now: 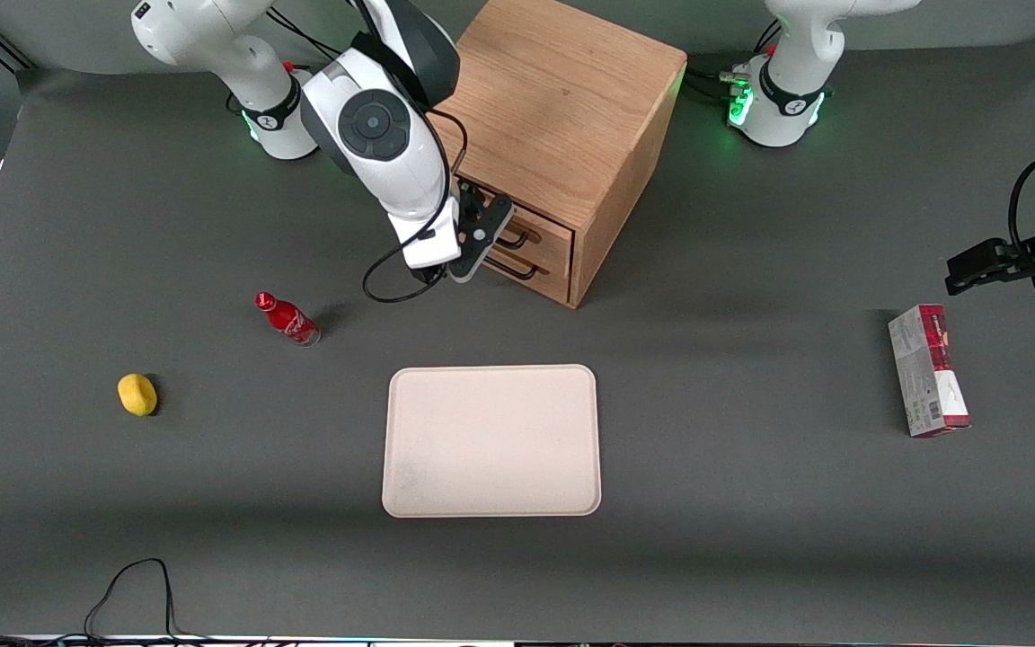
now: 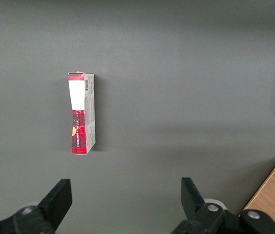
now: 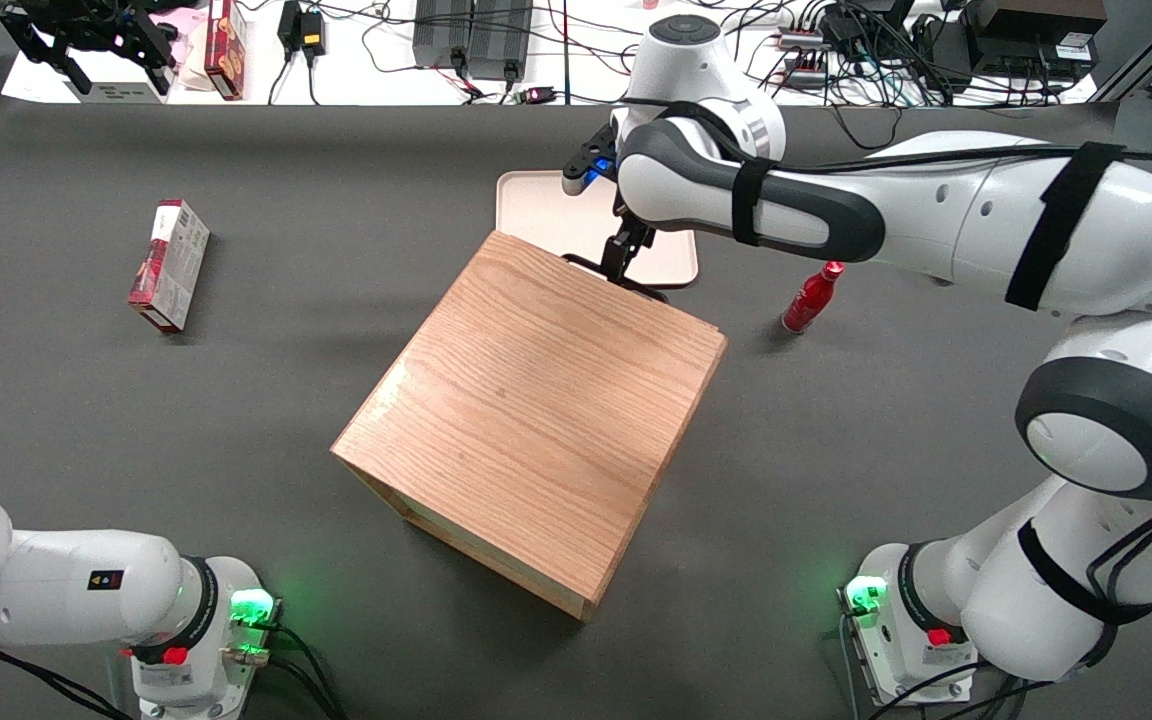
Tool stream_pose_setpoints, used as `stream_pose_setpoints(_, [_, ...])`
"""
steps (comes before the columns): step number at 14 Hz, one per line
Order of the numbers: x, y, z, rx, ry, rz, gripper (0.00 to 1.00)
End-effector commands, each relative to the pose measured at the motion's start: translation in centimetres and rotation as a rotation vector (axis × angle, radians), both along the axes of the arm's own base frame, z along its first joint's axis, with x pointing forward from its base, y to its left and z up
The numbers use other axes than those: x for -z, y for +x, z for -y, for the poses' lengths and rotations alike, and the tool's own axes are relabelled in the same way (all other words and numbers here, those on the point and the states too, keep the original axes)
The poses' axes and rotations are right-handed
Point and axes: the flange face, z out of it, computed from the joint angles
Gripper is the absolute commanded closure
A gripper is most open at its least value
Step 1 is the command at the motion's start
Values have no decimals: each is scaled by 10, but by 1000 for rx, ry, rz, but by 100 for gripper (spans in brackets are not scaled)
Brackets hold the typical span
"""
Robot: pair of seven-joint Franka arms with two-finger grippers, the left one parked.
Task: Open upper drawer
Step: 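Pull the upper drawer outward by its handle with the right gripper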
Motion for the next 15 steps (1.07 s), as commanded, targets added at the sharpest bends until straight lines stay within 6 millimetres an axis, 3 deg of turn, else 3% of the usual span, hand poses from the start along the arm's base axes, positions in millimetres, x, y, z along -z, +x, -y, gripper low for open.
stream_pose_setpoints(1, [2, 3, 1, -1, -5, 20, 0])
stream_pose_setpoints(6, [0, 8, 4, -11, -28, 47, 0])
stream_pose_setpoints(9, [4, 23, 9, -8, -56, 69, 0])
stream_pose_setpoints(15, [-7, 60, 20, 18, -40, 98, 0])
